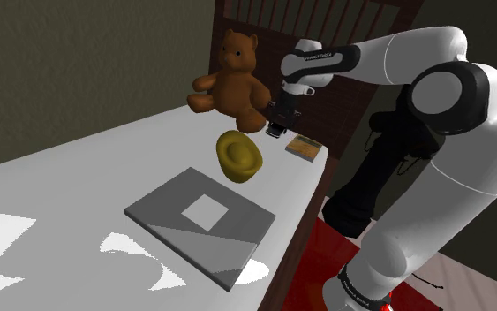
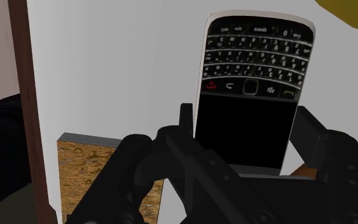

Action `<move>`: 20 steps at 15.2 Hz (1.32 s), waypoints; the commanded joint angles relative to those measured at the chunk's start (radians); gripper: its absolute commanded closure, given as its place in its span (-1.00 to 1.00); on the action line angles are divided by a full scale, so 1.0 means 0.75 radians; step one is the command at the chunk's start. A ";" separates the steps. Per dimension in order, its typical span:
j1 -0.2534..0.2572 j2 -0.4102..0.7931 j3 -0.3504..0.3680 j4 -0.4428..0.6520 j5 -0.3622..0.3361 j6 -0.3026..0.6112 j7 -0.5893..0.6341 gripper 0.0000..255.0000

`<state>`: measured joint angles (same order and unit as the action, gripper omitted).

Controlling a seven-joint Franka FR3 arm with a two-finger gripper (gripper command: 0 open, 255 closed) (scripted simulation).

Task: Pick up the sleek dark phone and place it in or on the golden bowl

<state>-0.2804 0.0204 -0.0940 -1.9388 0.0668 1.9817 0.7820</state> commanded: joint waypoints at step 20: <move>0.215 -0.085 0.231 -0.002 -0.015 -0.059 0.455 1.00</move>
<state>-0.1241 -0.0499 0.0730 -1.9380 0.0561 1.9281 1.1112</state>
